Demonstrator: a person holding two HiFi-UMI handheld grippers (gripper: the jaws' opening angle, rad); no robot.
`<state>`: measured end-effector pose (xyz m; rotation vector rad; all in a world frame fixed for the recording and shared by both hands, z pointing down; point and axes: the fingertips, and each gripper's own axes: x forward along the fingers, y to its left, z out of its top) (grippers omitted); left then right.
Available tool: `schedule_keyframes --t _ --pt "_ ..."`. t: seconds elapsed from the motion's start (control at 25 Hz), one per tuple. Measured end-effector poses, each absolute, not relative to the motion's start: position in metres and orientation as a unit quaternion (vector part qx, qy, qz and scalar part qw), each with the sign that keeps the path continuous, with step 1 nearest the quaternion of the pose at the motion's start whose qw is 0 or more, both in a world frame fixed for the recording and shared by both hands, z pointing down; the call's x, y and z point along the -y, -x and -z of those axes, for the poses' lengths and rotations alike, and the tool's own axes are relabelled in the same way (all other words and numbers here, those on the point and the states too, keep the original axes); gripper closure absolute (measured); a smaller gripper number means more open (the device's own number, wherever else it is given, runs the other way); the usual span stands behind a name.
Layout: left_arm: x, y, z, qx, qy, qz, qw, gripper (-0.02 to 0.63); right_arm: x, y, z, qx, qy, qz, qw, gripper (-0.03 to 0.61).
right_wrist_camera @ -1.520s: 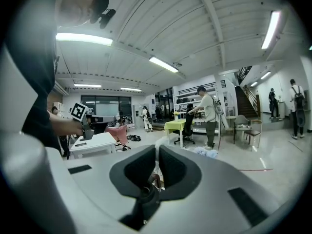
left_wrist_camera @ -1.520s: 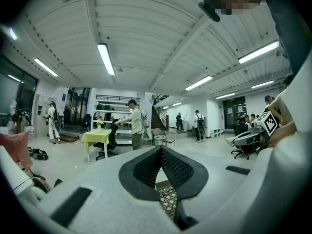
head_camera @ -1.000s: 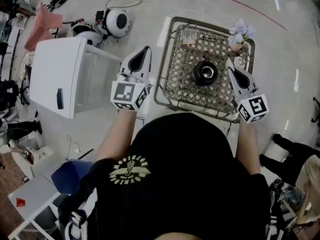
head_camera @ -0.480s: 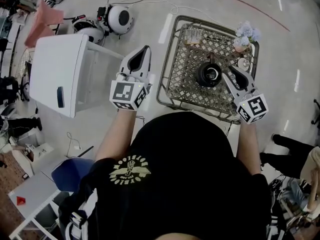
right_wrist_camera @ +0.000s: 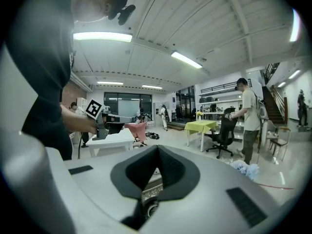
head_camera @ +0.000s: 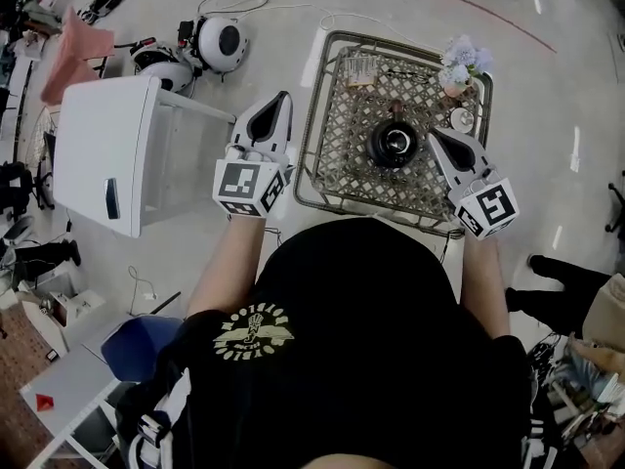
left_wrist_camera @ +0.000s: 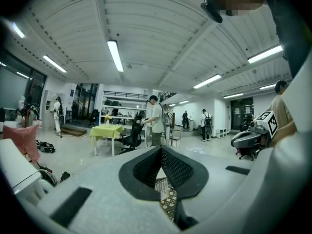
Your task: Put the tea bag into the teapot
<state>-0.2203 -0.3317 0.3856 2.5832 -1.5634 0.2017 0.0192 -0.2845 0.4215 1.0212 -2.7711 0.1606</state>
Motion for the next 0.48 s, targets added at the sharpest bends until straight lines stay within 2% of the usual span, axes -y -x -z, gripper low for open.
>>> schedule_keyframes --t 0.2,0.48 --pt "0.332 0.186 -0.382 0.501 -0.862 -0.063 0.055 0.618 0.279 -0.054 -0.413 0.924 -0.369 -0.053 0.079 0.569" --pt "0.328 0.130 -0.381 0.476 -0.875 -0.069 0.053 0.618 0.267 -0.139 -0.405 0.898 -0.431 -0.057 0.068 0.569"
